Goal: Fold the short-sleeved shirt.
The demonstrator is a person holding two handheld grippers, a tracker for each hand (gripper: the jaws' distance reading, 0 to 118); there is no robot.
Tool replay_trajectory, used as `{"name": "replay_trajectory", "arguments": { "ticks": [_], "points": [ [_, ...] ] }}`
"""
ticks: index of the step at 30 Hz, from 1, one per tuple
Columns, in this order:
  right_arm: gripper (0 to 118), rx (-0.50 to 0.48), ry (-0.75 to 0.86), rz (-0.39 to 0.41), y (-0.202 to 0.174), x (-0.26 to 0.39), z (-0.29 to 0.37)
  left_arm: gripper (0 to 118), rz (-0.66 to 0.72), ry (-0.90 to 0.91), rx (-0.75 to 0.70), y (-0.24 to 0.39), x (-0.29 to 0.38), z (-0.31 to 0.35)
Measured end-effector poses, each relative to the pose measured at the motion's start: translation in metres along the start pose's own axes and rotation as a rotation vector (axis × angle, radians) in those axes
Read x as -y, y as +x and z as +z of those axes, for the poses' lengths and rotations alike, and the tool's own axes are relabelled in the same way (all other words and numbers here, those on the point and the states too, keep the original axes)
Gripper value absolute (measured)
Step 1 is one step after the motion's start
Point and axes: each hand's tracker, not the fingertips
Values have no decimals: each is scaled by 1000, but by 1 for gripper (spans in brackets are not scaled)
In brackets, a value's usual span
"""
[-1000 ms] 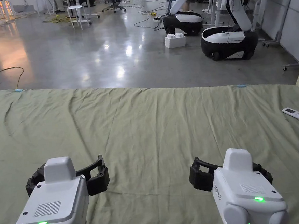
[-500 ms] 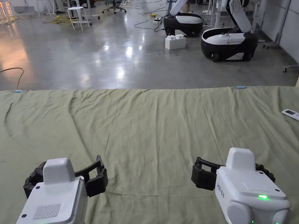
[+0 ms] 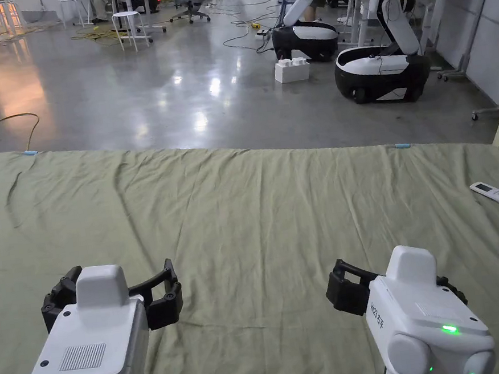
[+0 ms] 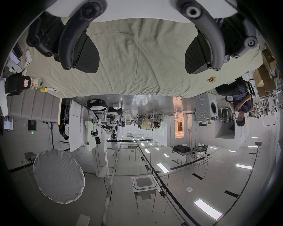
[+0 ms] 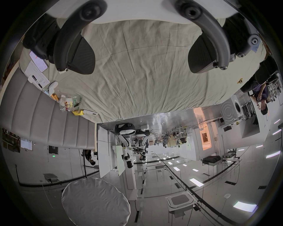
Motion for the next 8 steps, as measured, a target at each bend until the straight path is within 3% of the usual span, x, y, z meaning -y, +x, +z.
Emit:
{"name": "replay_trajectory", "arguments": {
  "ticks": [8],
  "points": [
    [118,26,22,-13,10,5,-7,113,-10,6,-15,-1,-1,-4]
  ]
}}
